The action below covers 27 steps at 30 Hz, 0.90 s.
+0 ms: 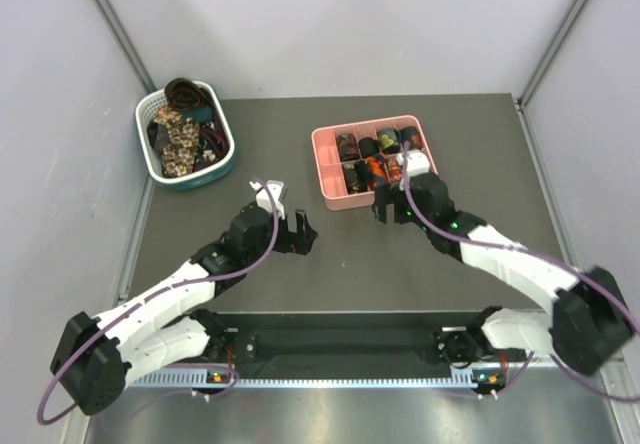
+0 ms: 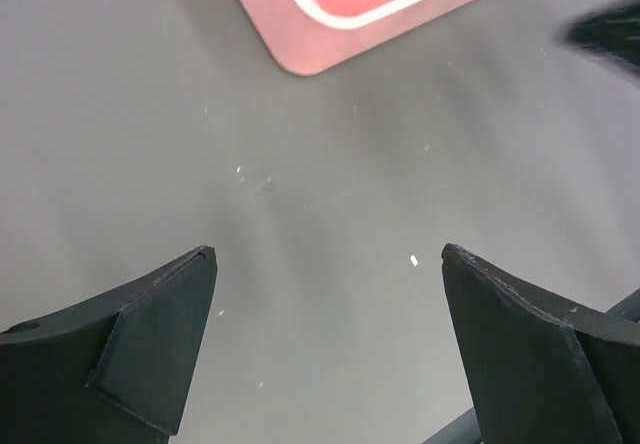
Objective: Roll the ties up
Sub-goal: Place the rolled tie into the container
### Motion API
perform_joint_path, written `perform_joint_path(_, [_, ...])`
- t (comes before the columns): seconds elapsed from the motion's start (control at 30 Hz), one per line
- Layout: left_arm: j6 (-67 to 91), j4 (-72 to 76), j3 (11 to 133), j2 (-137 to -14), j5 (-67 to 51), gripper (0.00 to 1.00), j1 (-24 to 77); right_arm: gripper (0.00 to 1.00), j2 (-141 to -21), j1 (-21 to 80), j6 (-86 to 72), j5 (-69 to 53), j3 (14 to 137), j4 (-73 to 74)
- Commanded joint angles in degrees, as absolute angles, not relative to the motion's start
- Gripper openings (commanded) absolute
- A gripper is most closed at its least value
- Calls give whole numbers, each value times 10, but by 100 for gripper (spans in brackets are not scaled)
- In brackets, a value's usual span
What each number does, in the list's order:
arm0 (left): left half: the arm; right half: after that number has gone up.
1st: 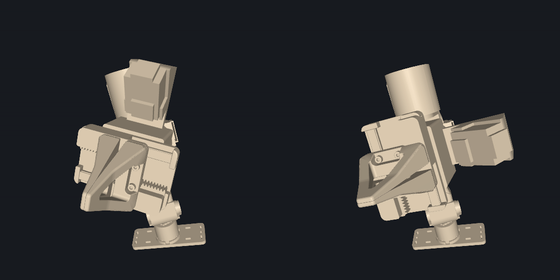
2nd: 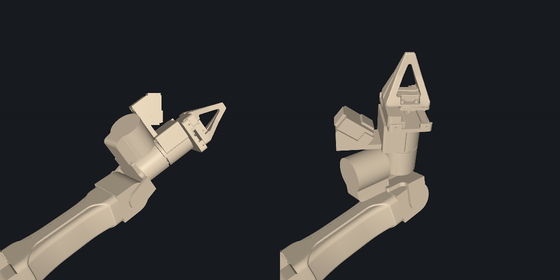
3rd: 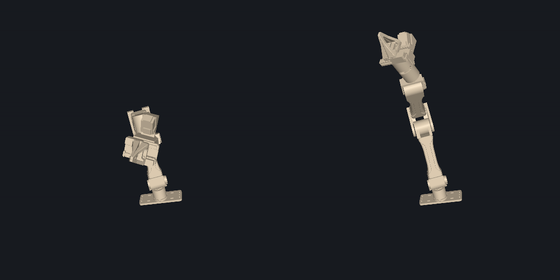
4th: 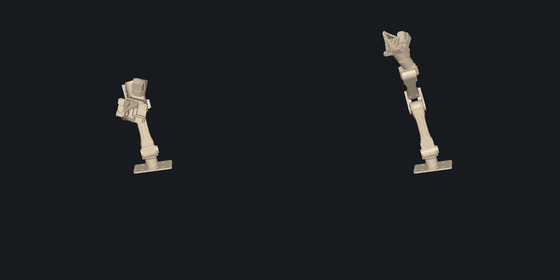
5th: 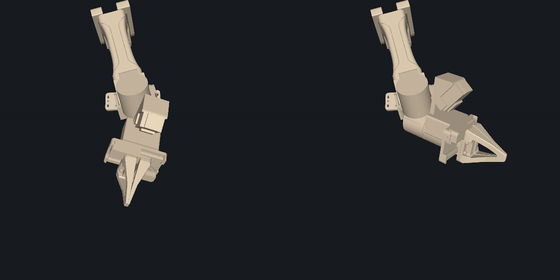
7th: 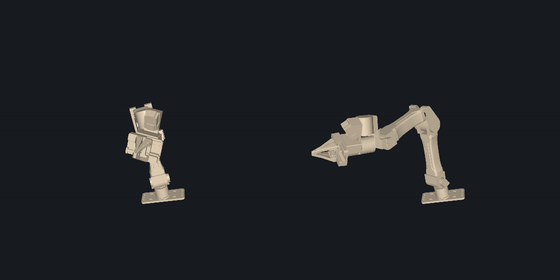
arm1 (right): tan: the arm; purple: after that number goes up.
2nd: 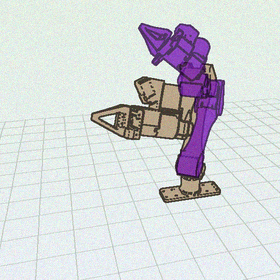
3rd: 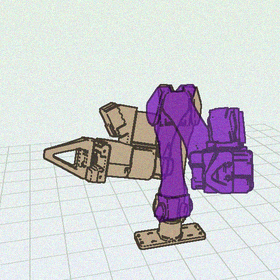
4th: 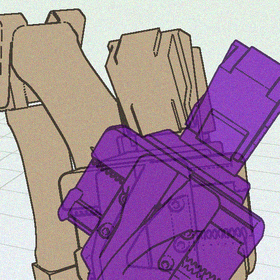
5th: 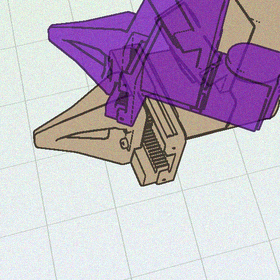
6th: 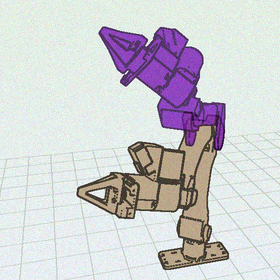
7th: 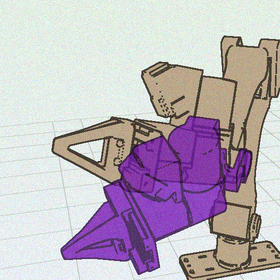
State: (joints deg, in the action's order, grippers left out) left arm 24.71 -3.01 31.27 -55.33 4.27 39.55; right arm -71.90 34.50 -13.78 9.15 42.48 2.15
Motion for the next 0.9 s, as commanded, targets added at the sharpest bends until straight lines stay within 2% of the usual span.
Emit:
perform_joint_path(0.0, [229, 37, 276, -517, 40, 99, 398, 100, -624, 350, -105, 91, 359, -56])
perform_joint_path(0.1, [221, 64, 240, -488, 53, 99, 398, 100, -522, 350, -111, 115, 286, -82])
perform_joint_path(0.3, [205, 140, 169, -452, 61, 99, 397, 100, -426, 349, -133, 135, 182, -131])
perform_joint_path(0.87, [201, 171, 124, -426, 54, 98, 397, 100, -406, 349, -141, 142, 157, -147])
